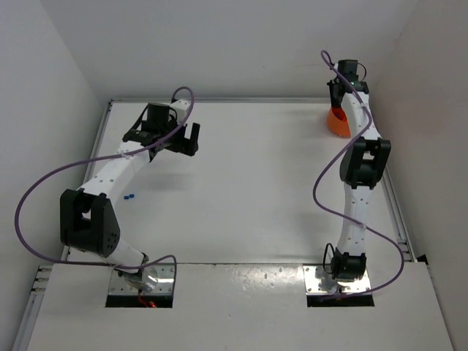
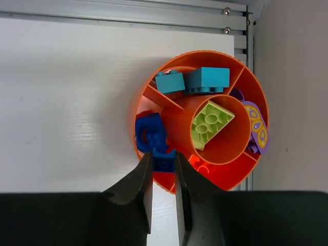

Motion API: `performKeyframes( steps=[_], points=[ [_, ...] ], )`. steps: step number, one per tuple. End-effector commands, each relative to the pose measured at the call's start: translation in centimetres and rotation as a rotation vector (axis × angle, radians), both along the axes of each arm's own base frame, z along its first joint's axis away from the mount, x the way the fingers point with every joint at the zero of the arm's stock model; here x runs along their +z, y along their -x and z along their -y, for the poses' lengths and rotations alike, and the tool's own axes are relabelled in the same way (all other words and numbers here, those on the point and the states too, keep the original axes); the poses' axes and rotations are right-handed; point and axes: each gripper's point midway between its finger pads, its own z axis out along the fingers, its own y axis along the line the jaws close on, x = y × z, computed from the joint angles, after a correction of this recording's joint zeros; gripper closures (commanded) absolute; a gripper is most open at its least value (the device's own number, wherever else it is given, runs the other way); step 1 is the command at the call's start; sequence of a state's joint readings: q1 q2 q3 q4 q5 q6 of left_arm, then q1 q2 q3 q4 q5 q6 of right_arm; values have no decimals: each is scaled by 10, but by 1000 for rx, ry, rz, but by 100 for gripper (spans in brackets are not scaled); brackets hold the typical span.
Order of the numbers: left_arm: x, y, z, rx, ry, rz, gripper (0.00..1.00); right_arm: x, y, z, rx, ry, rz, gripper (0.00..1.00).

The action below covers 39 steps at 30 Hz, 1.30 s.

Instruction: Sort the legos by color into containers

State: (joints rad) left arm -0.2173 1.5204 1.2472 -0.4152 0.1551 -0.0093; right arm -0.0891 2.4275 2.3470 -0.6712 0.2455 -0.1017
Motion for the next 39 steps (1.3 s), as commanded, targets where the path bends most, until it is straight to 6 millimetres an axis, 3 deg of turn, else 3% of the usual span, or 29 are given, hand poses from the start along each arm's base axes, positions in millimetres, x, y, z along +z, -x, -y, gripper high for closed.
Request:
performKeyframes(
  steps=[1, 11, 17, 21, 22, 23, 25, 26, 27, 28, 31, 32, 34, 39],
  points=[
    [14, -7, 6, 3, 21, 30, 0, 27, -15, 13, -27, 43, 91, 89],
    [16, -6, 7, -4, 27, 28, 0, 25, -17, 13, -27, 43, 92, 63],
    [17, -4, 5, 4, 21, 33, 0, 30, -17, 11, -19, 37, 101, 60],
    [26, 4, -6, 18, -8, 68, 0, 52, -16, -3, 44, -14, 136, 60],
    [33, 8, -15, 35, -18, 93, 0, 53, -15, -22, 106, -59, 125, 60],
    [36, 11, -21, 58, -33, 106, 0, 66, -12, -29, 134, -80, 143, 60],
    [44, 18, -44, 117, -59, 118, 3, 57, -6, -68, 253, -173, 104, 47],
    [34, 28, -53, 123, -81, 72, 6, 59, -2, -80, 297, -194, 93, 42],
    [32, 33, -60, 138, -86, 52, 11, 53, 1, -91, 324, -217, 71, 12],
    [26, 40, -68, 149, -100, 24, 14, 56, 6, -117, 396, -264, 65, 0],
    [7, 75, -113, 219, -146, -83, 18, 39, 22, -160, 477, -359, -12, 0],
    [5, 82, -122, 230, -152, -100, 18, 34, 28, -165, 484, -391, -34, 0],
    [3, 98, -150, 254, -190, -116, 20, 36, 38, -198, 560, -456, -54, 0],
    [-25, 142, -184, 173, -161, -227, 20, 20, 67, -244, 643, -511, -162, 0]
  ],
)
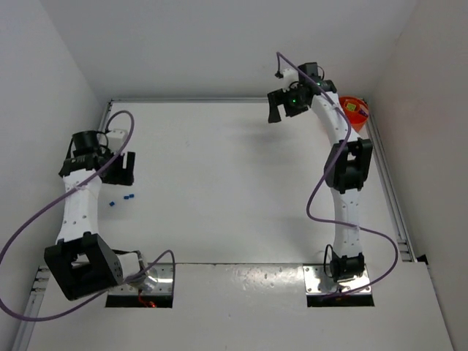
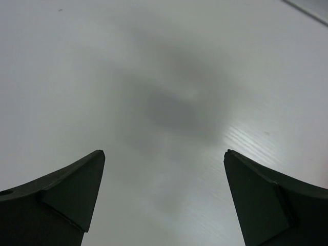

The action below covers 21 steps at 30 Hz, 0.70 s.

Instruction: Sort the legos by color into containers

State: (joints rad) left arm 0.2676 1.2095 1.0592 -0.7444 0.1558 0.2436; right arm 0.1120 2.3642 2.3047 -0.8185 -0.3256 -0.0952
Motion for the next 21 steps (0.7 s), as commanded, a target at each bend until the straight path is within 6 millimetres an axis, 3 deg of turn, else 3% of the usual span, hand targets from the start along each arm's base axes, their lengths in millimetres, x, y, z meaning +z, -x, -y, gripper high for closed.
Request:
performKeyframes(
  steps=[1, 2, 4, 8, 10, 11, 21],
  points=[
    [-10, 35, -7, -137, 40, -67, 23, 3, 38, -38, 92, -68, -93, 0],
    [-22, 45, -14, -157, 68, -108, 25, 10, 48, -48, 132, -94, -94, 0],
    [-29, 51, -20, -171, 77, -139, 26, -3, 67, -63, 165, -94, -145, 0],
    [-38, 54, -27, -223, 88, -155, 26, -13, 87, -65, 238, 21, -147, 0],
    [-43, 52, -33, -220, 78, -147, 26, -22, 88, -62, 238, 36, -130, 0],
    [-45, 52, -36, -209, 77, -144, 26, -15, 88, -60, 219, 38, -105, 0],
    [-81, 52, -53, -245, 108, -251, 35, -23, 102, -58, 237, 35, -70, 0]
  ],
)
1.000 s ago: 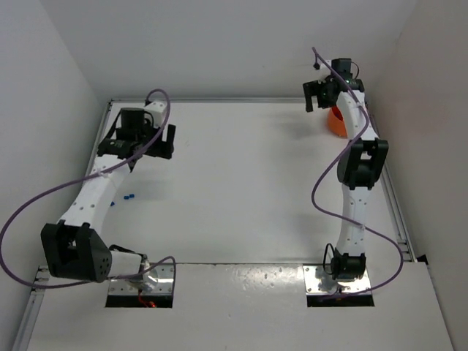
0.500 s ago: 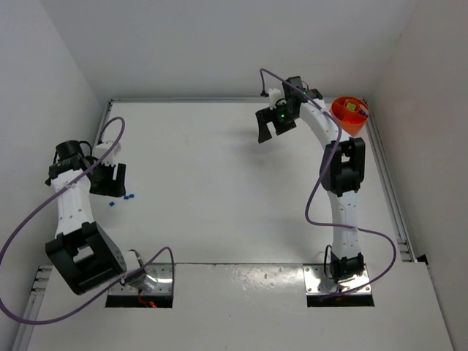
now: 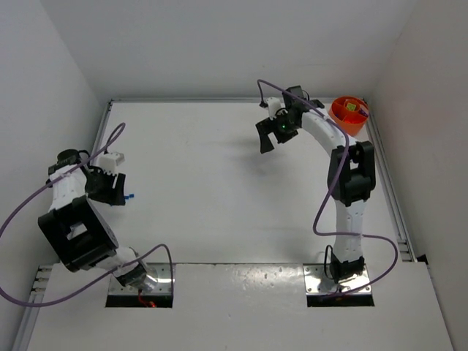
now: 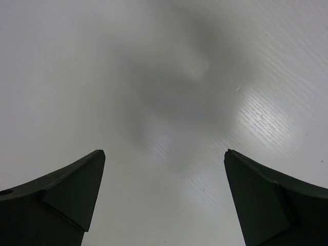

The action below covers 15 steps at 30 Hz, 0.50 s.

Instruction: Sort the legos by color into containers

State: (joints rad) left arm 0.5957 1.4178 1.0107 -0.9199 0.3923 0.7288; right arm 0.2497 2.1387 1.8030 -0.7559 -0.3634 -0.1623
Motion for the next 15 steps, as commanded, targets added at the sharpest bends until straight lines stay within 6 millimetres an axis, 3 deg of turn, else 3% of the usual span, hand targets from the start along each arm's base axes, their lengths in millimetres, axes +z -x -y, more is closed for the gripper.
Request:
performKeyframes(
  steps=[1, 10, 12, 15],
  points=[
    [-5, -6, -13, -49, -34, -8, 36, 34, -9, 0, 28, -18, 124, 0],
    [-33, 9, -45, -17, -112, -155, 49, 46, -3, -5, 45, -50, 125, 0],
    [-33, 7, -49, -13, -133, -147, 51, 44, 0, -3, 62, -39, 121, 6],
    [-32, 0, -58, 5, -169, -125, 55, 60, -6, -1, 37, -57, 166, 12]
  ],
)
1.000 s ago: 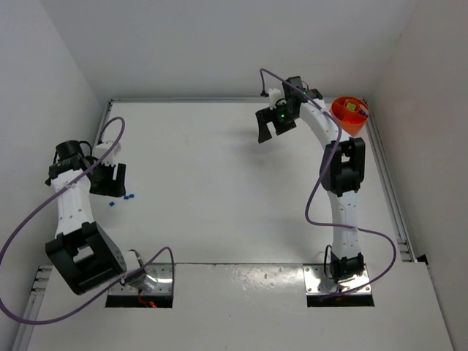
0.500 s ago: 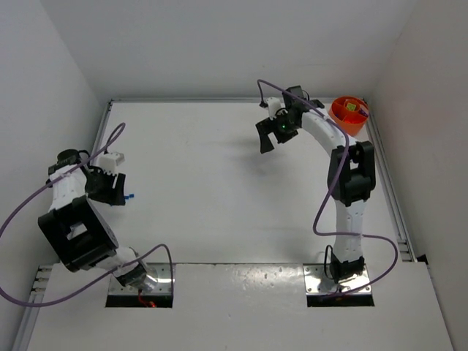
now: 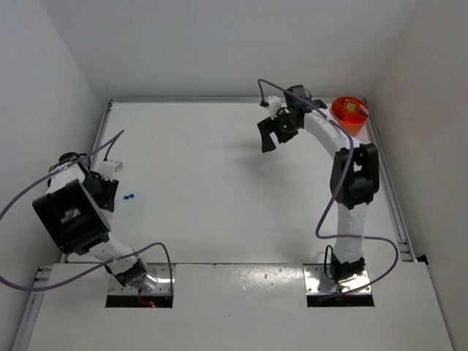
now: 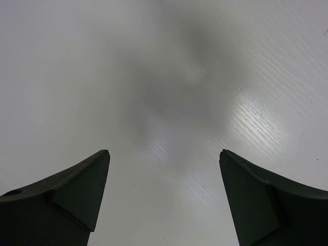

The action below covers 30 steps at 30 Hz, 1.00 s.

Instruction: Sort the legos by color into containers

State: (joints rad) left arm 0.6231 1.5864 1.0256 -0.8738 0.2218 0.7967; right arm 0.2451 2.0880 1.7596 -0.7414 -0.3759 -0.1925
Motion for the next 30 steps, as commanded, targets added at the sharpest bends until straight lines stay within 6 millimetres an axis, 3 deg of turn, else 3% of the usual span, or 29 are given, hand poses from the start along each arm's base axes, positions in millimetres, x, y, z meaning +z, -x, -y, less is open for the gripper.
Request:
performKeyframes(
  steps=[1, 14, 25, 30],
  points=[
    [6, -15, -21, 1, -73, 51, 55, 53, -10, -3, 5, -58, 137, 14],
    [-17, -31, -17, -87, -5, 74, 58, 59, -16, -7, -11, -48, 127, 17],
    [-23, -49, -35, -113, -34, 74, 59, 56, -20, -7, -30, -49, 129, 19],
    [-26, -54, -34, -135, -11, 78, 59, 55, -21, -5, -35, -42, 131, 19]
  ],
)
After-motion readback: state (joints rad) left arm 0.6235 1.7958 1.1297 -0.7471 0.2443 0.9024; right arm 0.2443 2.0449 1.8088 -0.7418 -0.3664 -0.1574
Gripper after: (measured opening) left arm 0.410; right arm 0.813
